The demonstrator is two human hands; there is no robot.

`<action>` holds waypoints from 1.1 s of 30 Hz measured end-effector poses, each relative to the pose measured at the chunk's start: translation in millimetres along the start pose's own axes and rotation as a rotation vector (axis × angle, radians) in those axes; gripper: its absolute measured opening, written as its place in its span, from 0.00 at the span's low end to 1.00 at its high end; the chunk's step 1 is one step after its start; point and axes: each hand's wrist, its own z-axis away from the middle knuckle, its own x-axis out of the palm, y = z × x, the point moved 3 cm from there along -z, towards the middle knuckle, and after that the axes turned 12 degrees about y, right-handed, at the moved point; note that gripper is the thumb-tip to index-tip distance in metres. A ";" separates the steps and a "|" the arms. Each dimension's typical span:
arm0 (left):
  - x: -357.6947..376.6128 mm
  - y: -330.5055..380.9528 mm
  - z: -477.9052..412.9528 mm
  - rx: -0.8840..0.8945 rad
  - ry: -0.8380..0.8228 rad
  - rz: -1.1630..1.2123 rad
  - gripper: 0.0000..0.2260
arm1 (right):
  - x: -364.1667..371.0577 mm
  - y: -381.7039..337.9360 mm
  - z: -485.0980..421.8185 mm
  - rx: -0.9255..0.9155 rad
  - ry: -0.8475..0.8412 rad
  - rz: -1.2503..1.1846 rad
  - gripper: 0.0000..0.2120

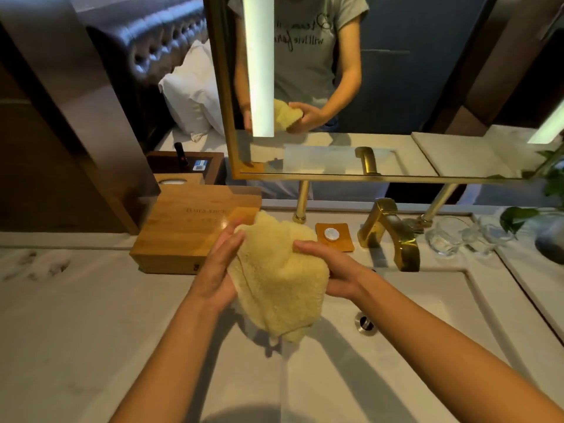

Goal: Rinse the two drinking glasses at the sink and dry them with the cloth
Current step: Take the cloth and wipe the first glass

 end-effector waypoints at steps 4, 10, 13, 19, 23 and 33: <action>31.7 -61.5 20.1 -0.165 0.044 0.317 0.39 | 6.2 -19.6 34.6 -0.034 -0.110 0.032 0.27; 66.4 -126.0 36.8 -0.120 0.259 0.378 0.26 | -31.7 -35.3 82.5 -0.030 0.087 0.128 0.11; 81.9 -146.3 36.4 -0.107 0.220 0.315 0.31 | -74.1 -31.3 102.8 -0.066 0.276 0.228 0.11; 103.1 -206.5 43.3 -0.548 0.221 0.249 0.32 | -163.3 -0.6 132.6 -0.019 0.370 0.465 0.15; 98.3 -229.0 34.6 -0.578 0.375 0.080 0.17 | -234.7 17.4 139.0 -0.076 0.564 0.499 0.12; 106.2 -236.2 -4.7 -0.582 0.467 -0.118 0.11 | -343.9 -20.1 77.1 -0.461 1.266 0.246 0.37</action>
